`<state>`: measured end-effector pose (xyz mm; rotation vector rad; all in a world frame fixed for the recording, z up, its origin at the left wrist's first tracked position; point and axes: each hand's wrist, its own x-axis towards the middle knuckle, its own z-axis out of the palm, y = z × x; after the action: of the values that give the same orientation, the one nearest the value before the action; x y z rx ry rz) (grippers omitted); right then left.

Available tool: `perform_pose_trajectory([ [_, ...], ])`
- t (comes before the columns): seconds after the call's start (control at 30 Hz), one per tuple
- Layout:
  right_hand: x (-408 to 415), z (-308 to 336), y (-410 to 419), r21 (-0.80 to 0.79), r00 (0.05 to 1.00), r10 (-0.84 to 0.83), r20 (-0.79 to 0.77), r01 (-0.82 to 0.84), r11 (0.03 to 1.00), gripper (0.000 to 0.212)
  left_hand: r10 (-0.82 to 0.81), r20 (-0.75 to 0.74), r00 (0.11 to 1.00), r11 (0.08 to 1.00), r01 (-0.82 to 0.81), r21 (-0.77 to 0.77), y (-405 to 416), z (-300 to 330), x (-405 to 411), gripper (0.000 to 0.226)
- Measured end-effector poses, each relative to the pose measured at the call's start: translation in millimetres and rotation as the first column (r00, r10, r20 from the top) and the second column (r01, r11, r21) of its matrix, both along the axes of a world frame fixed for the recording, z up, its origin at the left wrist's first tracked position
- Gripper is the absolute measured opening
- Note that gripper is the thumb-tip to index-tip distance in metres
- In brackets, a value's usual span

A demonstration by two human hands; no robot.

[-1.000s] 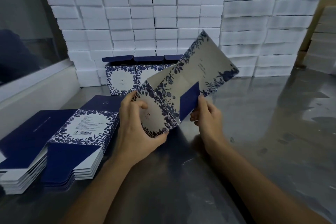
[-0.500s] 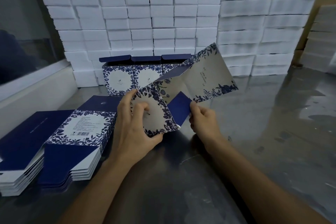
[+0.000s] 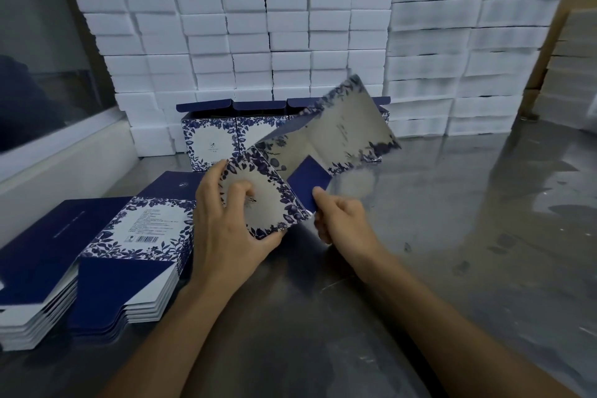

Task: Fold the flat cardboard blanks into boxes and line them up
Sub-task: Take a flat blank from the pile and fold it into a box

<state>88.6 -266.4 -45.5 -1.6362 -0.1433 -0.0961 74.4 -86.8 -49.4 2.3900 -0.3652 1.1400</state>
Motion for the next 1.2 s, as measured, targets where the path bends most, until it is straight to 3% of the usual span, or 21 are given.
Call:
perform_pose_trajectory([
  [0.13,-3.2,1.4,6.5,0.009,0.996,0.077,-0.055,-0.076,0.997,0.047,0.014,0.023,1.0,1.0,-0.014,-0.015,-1.1,-0.4,0.3,0.073],
  [0.3,-1.6,3.5,4.2,0.028,0.997,-0.077,0.032,0.076,0.997,0.044,-0.094,0.05,0.994,0.993,0.098,-0.072,-2.0,0.4,0.5,0.086],
  [0.43,1.6,9.2,-6.5,0.046,0.945,-0.285,0.16,0.282,0.958,0.029,-0.229,0.074,0.971,0.905,0.24,-0.351,-4.6,1.8,-1.8,0.062],
  [0.53,3.6,12.5,-13.3,0.128,0.94,-0.303,0.156,0.285,0.95,0.012,-0.301,0.082,0.95,0.793,0.297,-0.532,-3.4,2.6,-3.4,0.044],
  [0.73,2.3,13.7,-13.2,0.221,0.921,-0.334,0.2,0.29,0.931,0.028,-0.346,0.082,0.934,0.692,0.314,-0.651,-4.4,8.2,-4.5,0.022],
  [0.93,-1.6,16.3,-11.0,0.17,0.882,-0.363,0.3,0.326,0.93,0.028,-0.318,0.035,0.947,0.729,0.268,-0.63,-2.1,8.5,-5.4,0.023],
  [1.03,-2.5,14.0,-12.1,0.134,0.871,-0.358,0.337,0.332,0.934,0.031,-0.306,0.014,0.952,0.75,0.251,-0.612,-3.4,5.1,-5.9,0.036],
  [1.2,-5.3,11.1,-10.7,0.093,0.873,-0.306,0.38,0.293,0.952,0.035,-0.349,-0.031,0.937,0.704,0.241,-0.668,-4.4,3.9,-4.3,0.033],
])
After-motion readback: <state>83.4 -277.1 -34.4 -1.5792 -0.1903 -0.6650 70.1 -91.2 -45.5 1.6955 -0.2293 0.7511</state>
